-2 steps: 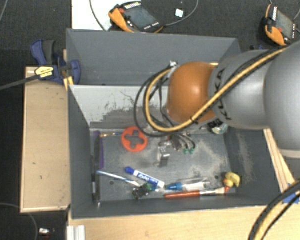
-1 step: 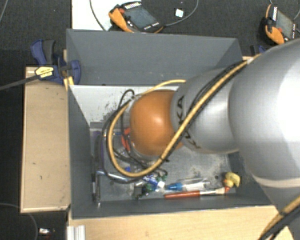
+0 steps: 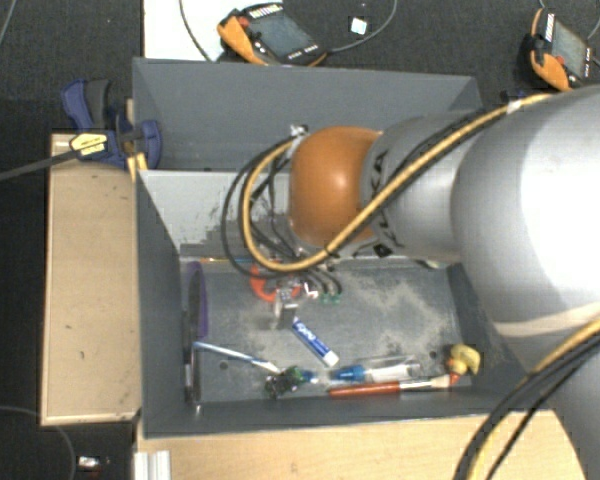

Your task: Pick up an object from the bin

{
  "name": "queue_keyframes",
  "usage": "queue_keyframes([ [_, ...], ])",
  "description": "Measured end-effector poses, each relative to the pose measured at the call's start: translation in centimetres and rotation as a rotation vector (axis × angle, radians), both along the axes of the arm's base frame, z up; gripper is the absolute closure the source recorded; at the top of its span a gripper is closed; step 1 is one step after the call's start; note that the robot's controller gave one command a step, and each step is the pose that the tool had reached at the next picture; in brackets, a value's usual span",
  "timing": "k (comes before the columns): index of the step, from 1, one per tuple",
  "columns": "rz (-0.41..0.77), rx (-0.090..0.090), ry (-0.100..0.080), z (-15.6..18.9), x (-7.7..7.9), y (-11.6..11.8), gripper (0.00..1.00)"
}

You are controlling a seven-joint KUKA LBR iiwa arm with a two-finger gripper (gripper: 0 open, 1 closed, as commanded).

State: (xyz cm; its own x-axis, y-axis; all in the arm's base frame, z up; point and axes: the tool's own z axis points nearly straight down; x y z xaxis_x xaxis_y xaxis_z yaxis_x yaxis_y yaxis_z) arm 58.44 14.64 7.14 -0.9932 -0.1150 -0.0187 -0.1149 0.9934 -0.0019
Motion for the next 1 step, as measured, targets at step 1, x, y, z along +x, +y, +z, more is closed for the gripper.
queue_keyframes([
  [1,-0.068,0.004,0.010,0.05,-9.15,7.20,1.00],
])
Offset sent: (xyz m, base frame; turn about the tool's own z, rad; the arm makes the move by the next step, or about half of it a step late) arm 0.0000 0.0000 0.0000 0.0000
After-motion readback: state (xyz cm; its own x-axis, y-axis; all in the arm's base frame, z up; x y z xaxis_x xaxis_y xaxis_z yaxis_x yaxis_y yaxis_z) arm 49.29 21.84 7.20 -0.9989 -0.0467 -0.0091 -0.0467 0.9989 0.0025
